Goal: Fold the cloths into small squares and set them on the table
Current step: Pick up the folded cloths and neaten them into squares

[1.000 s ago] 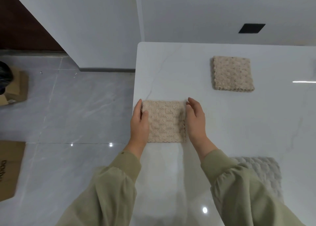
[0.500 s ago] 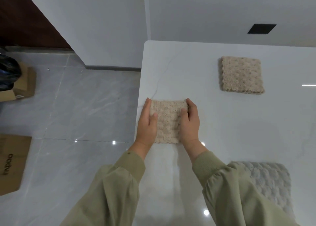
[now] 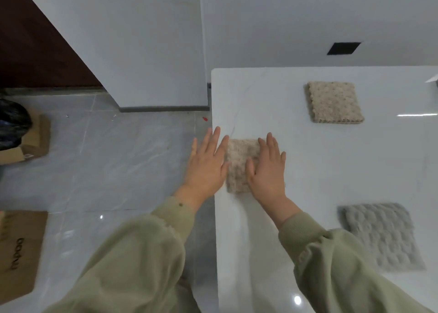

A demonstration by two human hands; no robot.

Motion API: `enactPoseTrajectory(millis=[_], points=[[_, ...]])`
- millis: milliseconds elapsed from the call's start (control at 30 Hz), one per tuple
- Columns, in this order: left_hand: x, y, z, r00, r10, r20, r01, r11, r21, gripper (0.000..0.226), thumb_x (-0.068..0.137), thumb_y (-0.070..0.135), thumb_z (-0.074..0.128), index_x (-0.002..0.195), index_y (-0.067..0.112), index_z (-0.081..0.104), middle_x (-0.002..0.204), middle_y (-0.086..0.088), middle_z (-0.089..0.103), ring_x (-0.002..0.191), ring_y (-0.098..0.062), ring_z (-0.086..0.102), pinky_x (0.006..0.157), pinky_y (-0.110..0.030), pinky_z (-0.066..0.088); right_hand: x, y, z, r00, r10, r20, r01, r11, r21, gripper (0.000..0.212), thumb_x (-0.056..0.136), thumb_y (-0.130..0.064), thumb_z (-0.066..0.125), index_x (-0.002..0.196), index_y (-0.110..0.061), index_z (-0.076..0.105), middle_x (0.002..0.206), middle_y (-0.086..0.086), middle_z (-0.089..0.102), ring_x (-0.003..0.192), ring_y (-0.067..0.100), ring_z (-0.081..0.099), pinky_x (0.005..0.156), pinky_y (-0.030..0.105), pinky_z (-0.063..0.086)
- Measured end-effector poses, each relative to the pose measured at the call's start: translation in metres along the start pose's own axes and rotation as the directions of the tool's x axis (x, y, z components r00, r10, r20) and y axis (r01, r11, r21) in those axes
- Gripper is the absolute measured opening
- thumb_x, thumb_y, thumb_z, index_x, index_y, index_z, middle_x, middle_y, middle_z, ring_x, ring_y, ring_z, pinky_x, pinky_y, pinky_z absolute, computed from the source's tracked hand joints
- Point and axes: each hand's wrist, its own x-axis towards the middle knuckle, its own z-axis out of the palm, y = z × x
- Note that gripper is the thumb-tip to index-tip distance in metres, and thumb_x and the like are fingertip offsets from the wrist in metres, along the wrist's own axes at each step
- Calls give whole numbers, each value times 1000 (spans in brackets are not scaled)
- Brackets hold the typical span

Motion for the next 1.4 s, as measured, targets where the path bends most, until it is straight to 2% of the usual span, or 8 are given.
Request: enactPoseTrajectory(millis=[167,333,533,700,933,1133,1267,1400], points=[[-20,-62,-26,984,176,33,-179,974,140,64,97,34,36,151,18,5,159,-9,-6,146,-27,-10,114,-52,-3,-18,-60,33,993,77,-89,-93,977,-194,73,88,-47,13,146,-5,25,157,14,11,146,28,5,114,52,-1],[-32,-114,-59,960,270,69,-279,937,211,67,98,40,32,151,21,-4,158,-7,-13,145,-26,-15,114,-50,-7,-29,-107,49,971,163,-174,-200,954,-225,71,89,-46,16,145,-4,28,157,15,13,146,29,6,113,56,1],[-9,-125,-72,922,377,86,-386,890,243,68,98,44,28,150,22,-9,158,-8,-16,144,-27,-18,114,-51,-8,-26,-125,45,944,222,-245,-285,923,-259,70,90,-46,18,146,-6,25,157,14,12,146,29,6,113,56,1],[28,-109,-64,873,464,150,-485,858,170,67,98,43,30,150,22,-7,158,-6,-15,144,-25,-18,116,-49,-5,-14,-112,45,892,342,-297,-410,888,-208,72,89,-48,14,148,-8,21,158,13,9,146,28,3,113,53,-4],[95,-78,-47,718,631,295,-674,735,70,63,101,37,28,150,20,-8,158,-4,-14,145,-21,-15,118,-43,-1,5,-73,53,769,547,-331,-576,817,12,74,88,-52,13,149,-10,19,158,10,7,146,22,-2,114,48,-6],[130,-42,-22,599,723,345,-675,687,-268,59,101,29,32,151,20,1,159,1,-9,145,-13,-11,118,-35,-2,2,-52,50,585,690,-426,-657,711,251,63,92,-42,26,146,-9,26,157,9,13,146,21,6,118,43,4],[154,-20,-2,539,740,402,-487,663,-568,55,102,29,33,151,25,8,159,10,0,144,-4,0,117,-23,6,-8,-45,54,304,866,-397,-557,500,664,52,99,-26,39,147,-14,24,153,-5,22,139,5,20,118,37,20],[173,-5,7,483,727,488,-219,640,-737,52,102,30,34,150,28,14,156,14,14,142,0,13,116,-22,13,-1,-50,60,71,949,-307,-366,311,877,59,92,-37,41,145,-17,28,148,-4,35,134,7,35,112,27,30]])
